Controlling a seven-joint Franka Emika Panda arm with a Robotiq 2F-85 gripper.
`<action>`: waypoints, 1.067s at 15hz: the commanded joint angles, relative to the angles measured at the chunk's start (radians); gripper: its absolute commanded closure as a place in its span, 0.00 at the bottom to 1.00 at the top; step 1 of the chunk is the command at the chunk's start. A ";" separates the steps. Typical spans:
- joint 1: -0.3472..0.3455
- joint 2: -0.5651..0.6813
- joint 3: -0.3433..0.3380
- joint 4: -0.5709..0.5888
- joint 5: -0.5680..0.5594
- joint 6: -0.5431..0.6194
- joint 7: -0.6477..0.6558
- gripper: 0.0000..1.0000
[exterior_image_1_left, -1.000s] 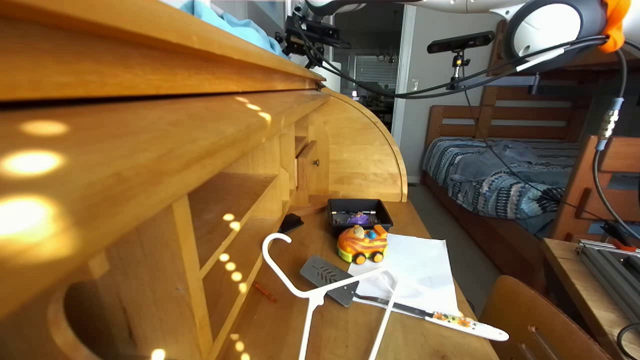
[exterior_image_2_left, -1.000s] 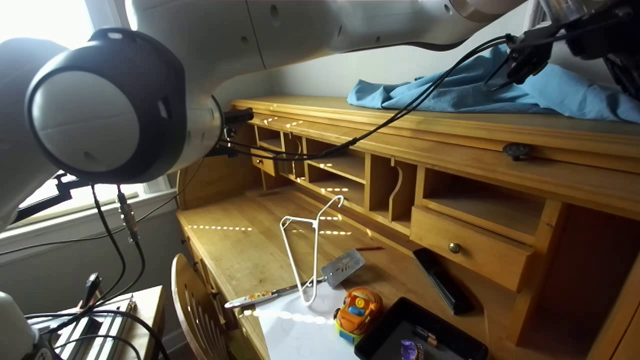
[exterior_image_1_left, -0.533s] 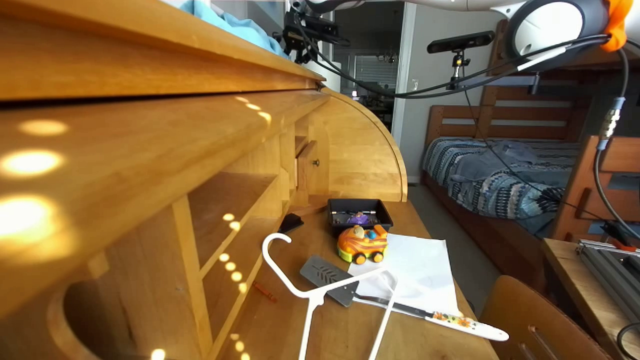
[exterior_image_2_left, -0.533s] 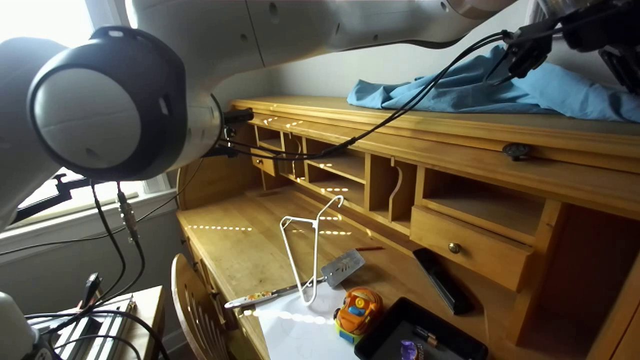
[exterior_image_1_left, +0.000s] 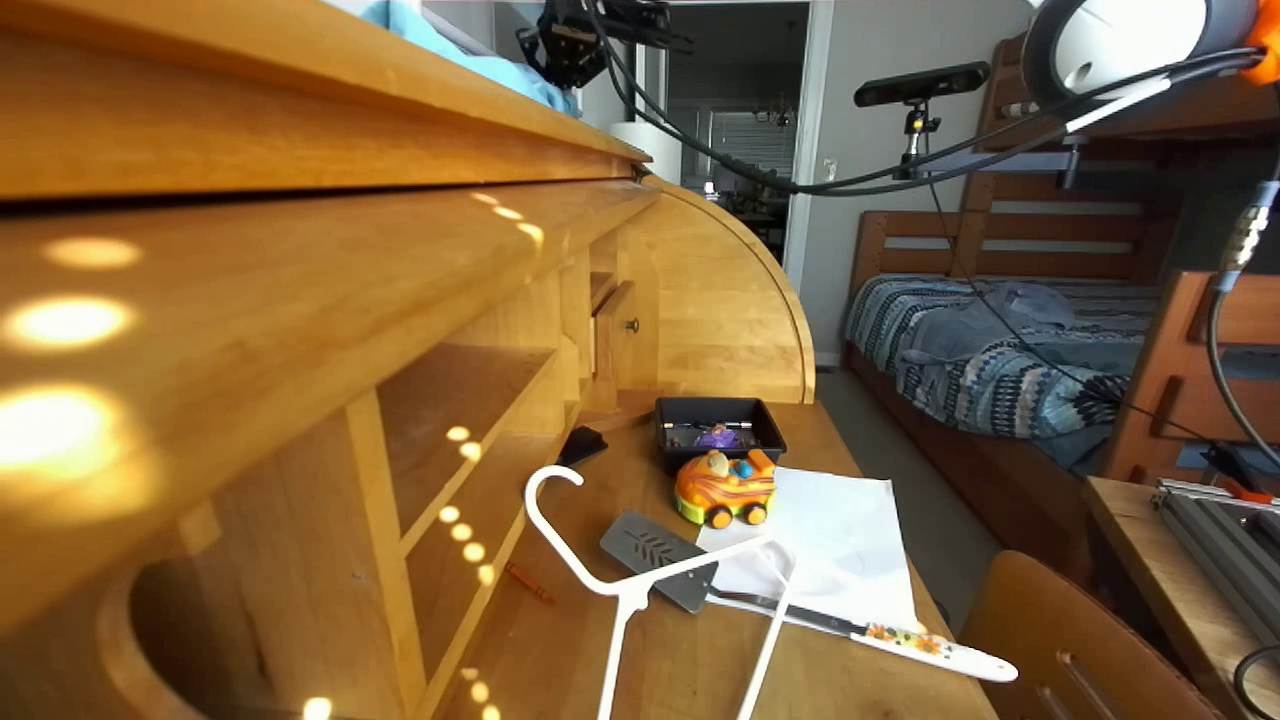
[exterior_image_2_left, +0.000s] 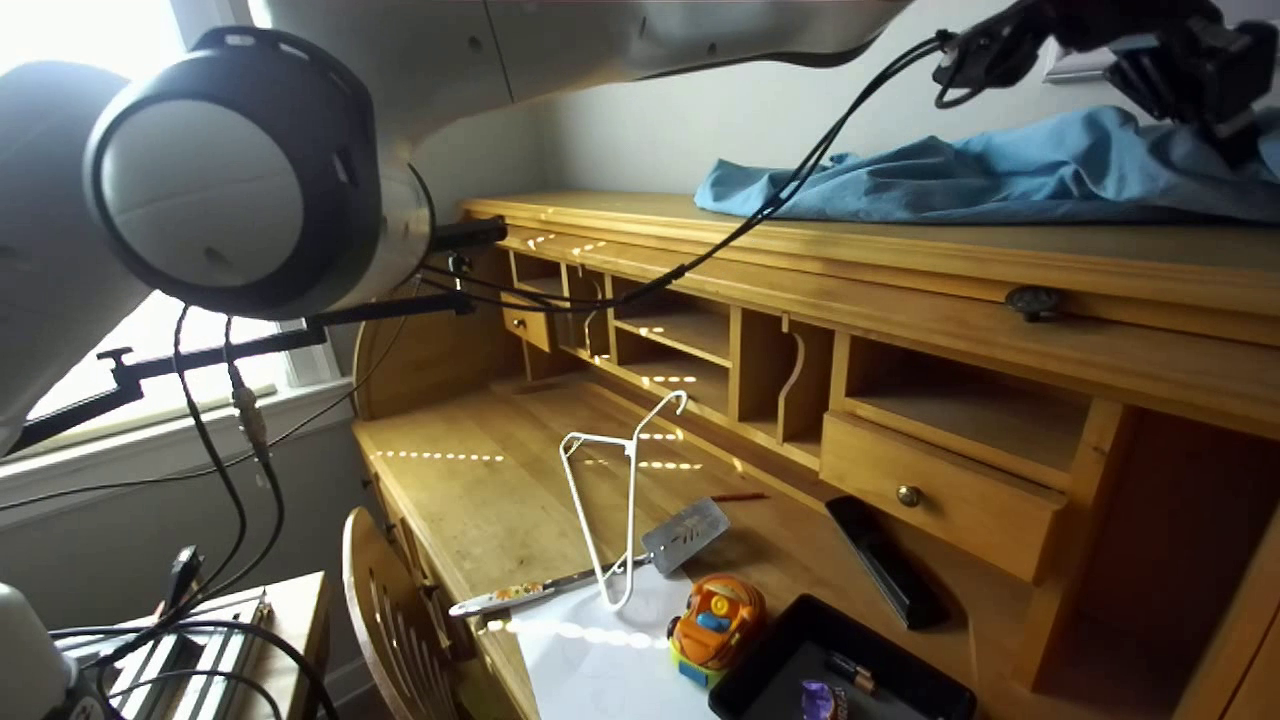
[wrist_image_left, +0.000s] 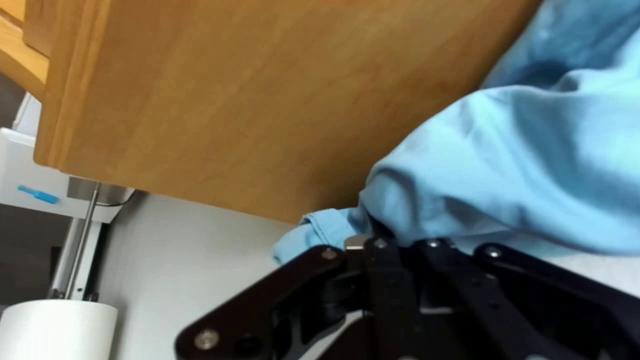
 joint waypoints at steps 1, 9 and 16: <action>0.012 -0.081 0.034 0.001 0.017 -0.062 -0.142 0.99; 0.080 -0.299 0.096 -0.010 0.015 -0.386 -0.386 0.99; 0.098 -0.318 0.160 -0.002 0.032 -0.536 -0.614 0.99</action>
